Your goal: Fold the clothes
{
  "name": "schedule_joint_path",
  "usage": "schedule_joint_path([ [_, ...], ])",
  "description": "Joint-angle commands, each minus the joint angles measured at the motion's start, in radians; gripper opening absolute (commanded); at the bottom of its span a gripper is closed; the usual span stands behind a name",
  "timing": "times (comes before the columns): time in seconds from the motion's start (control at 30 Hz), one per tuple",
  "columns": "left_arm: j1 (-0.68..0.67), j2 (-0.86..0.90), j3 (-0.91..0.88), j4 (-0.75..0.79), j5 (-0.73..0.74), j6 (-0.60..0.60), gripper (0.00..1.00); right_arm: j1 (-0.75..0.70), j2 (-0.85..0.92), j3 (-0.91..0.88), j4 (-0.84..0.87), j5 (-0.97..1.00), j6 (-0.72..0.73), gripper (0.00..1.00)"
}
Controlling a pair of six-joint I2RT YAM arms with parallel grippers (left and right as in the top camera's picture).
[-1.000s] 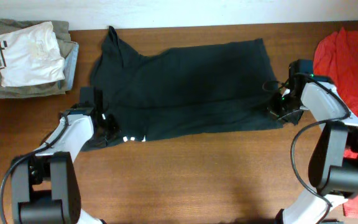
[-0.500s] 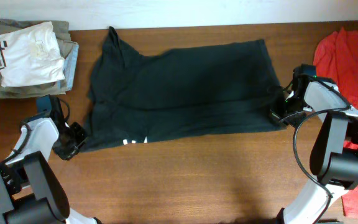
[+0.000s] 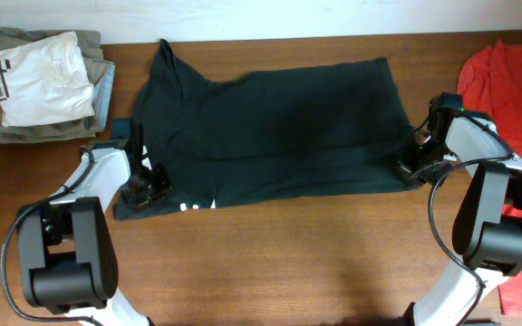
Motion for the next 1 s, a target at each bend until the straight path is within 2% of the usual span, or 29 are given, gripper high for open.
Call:
schedule_joint_path([
  [0.0, 0.051, 0.052, -0.017, -0.07, -0.246, -0.084, 0.01, -0.008, 0.006, 0.015, -0.019, 0.021, 0.011, 0.04],
  [0.17, 0.206, 0.05, -0.016, -0.155, -0.254, -0.116, 0.01, -0.041, -0.047, 0.015, -0.073, 0.044, 0.012, 0.04],
  [0.27, 0.22, 0.003, -0.016, -0.22, -0.254, -0.193, 0.01, -0.055, -0.137, 0.015, -0.135, 0.063, 0.019, 0.04],
  [0.37, 0.22, -0.142, -0.016, -0.23, -0.254, -0.195, 0.01, -0.055, -0.224, 0.015, -0.177, 0.083, 0.032, 0.04],
  [0.4, 0.22, -0.206, -0.016, -0.23, -0.241, -0.194, 0.11, -0.052, -0.243, 0.015, -0.177, 0.071, 0.031, 0.04],
  [0.43, 0.22, -0.246, -0.016, -0.229, -0.218, -0.188, 0.43, -0.046, -0.262, 0.015, -0.176, 0.033, 0.029, 0.04],
  [0.47, 0.22, -0.277, -0.016, -0.228, -0.164, -0.159, 0.6, -0.041, -0.269, 0.015, -0.173, -0.018, 0.008, 0.04],
  [0.5, 0.22, -0.29, -0.016, -0.228, -0.108, -0.133, 0.7, -0.033, -0.269, 0.015, -0.167, -0.074, -0.019, 0.08],
  [0.53, 0.216, -0.292, -0.016, -0.24, 0.013, -0.077, 0.74, -0.021, -0.268, 0.015, -0.154, -0.131, -0.054, 0.47],
  [0.57, 0.209, -0.29, -0.017, -0.254, 0.051, -0.062, 0.75, -0.011, -0.268, 0.015, -0.145, -0.139, -0.053, 0.85],
  [0.6, 0.185, -0.289, -0.017, -0.272, 0.058, -0.061, 0.77, 0.004, -0.268, 0.015, -0.129, -0.14, -0.052, 0.99],
  [0.7, 0.113, -0.286, -0.017, -0.24, 0.058, -0.061, 0.77, 0.032, -0.268, 0.014, -0.104, -0.138, -0.053, 0.99],
  [0.87, 0.084, -0.175, -0.017, -0.212, 0.057, -0.295, 0.78, 0.035, -0.268, 0.013, -0.081, -0.129, -0.053, 0.99],
  [0.97, 0.084, -0.123, -0.017, -0.18, 0.058, -0.354, 0.78, 0.035, -0.268, 0.013, -0.073, -0.122, -0.053, 0.98],
])
